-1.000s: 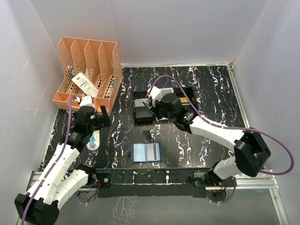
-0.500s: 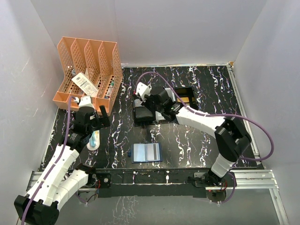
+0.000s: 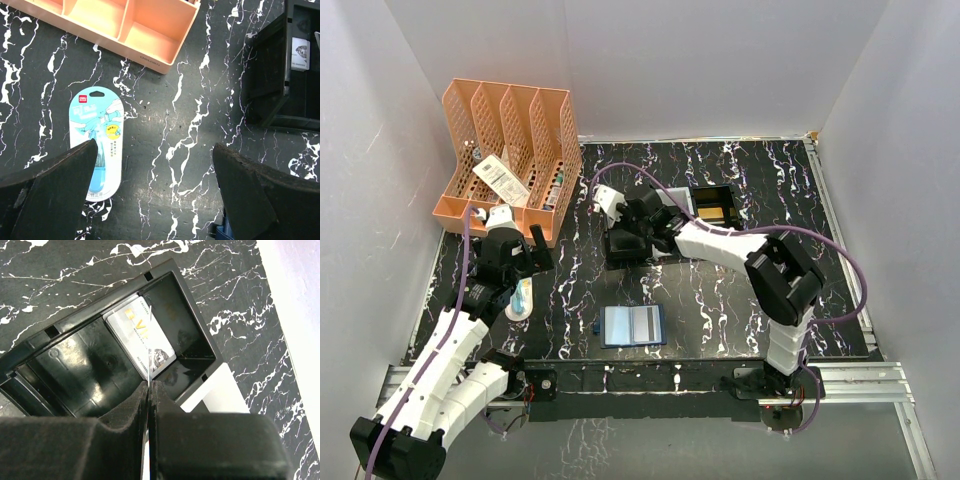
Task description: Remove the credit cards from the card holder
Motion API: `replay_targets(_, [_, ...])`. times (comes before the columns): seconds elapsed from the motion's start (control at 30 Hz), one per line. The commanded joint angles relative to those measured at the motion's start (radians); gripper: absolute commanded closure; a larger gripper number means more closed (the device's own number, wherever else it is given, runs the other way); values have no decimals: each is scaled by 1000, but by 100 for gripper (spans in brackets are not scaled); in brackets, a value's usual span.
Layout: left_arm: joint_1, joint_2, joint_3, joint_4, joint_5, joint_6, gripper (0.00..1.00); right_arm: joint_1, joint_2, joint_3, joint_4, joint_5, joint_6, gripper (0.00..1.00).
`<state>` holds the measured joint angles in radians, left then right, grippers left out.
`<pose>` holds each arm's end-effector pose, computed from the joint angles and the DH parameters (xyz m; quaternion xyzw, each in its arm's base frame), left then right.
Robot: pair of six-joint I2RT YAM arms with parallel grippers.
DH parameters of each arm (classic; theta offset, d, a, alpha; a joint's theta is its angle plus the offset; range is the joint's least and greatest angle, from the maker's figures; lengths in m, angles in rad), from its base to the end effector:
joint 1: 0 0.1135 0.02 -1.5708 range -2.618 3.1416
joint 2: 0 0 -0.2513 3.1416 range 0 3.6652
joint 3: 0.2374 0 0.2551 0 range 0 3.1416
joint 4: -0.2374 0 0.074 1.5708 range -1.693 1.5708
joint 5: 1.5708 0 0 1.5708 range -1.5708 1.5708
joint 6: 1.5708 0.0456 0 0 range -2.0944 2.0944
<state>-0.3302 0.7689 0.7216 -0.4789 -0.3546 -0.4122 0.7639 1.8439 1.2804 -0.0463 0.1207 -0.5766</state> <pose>0.1857 -0.0469 0.2778 -0.1229 0.8488 -0.0357 0.5131 0.3123 0.2916 0.2055 -0.5280 0.7110 -0.0101 0.4644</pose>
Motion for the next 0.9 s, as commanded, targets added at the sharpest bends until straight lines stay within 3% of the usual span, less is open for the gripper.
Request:
replay_targets(0.0, [3, -6, 12, -22, -48, -10, 1, -1, 26, 76, 51, 19, -33, 100])
replay_targets(0.77, [3, -10, 11, -33, -65, -20, 1, 7, 228, 201, 53, 123, -165, 100])
replay_targets(0.87, [3, -12, 9, -35, -67, -22, 1, 7, 233, 180, 84, 139, -183, 96])
